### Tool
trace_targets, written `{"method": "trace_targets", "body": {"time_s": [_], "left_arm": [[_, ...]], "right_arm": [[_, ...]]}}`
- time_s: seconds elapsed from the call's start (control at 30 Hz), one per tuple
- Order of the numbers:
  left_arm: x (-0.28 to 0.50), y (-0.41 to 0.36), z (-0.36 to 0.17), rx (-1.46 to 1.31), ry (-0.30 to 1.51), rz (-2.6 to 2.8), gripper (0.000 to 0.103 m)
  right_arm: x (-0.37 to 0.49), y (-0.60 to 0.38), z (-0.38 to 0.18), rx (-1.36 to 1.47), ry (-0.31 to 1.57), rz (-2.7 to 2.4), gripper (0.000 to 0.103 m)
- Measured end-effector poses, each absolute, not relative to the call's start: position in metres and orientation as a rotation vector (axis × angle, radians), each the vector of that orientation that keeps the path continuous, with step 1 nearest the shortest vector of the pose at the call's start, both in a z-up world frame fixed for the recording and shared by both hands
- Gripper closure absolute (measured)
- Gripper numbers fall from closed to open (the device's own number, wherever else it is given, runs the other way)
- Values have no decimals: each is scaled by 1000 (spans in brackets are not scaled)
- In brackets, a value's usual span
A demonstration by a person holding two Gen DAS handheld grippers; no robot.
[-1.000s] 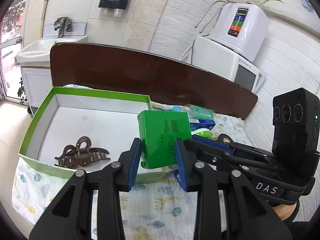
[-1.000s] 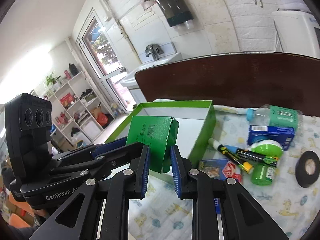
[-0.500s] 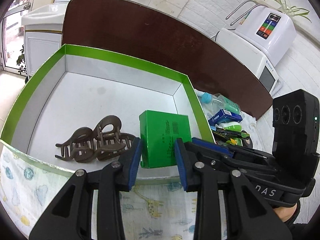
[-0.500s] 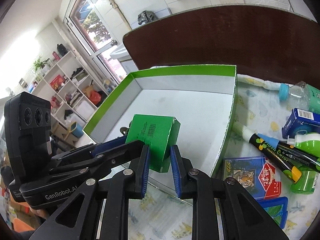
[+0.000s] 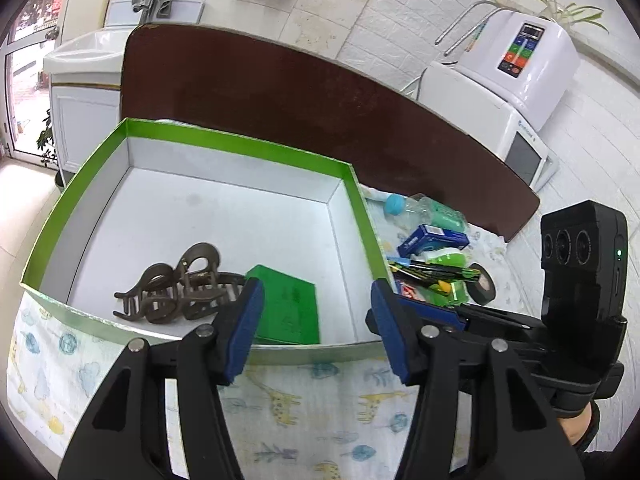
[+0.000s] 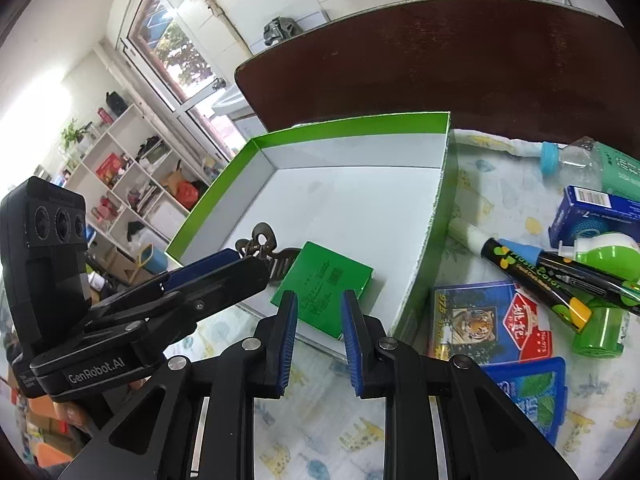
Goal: Organize rigid objects
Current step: 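Lift the green square box into the green box and release it, then grasp the black electrical tape roll with the right gripper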
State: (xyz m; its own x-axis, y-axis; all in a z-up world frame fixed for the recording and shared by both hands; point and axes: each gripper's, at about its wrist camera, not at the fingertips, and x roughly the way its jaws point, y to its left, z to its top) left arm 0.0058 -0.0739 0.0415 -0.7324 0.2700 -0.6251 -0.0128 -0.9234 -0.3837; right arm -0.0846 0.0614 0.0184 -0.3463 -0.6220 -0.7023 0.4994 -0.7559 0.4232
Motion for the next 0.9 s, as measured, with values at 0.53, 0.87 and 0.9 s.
{"method": "trace_targets", "body": {"time_s": [0.53, 0.87, 0.9], "left_arm": [[-39, 128, 51, -1094, -269, 2490, 49], [-85, 202, 19, -1232, -174, 2418, 51], [-89, 205, 17, -1241, -173, 2421, 51]], "right_arm": [[-52, 299, 51, 1122, -472, -2542, 78], [-58, 385, 17, 1175, -641, -2565, 78], [-60, 390, 14, 1179, -650, -2559, 78]]}}
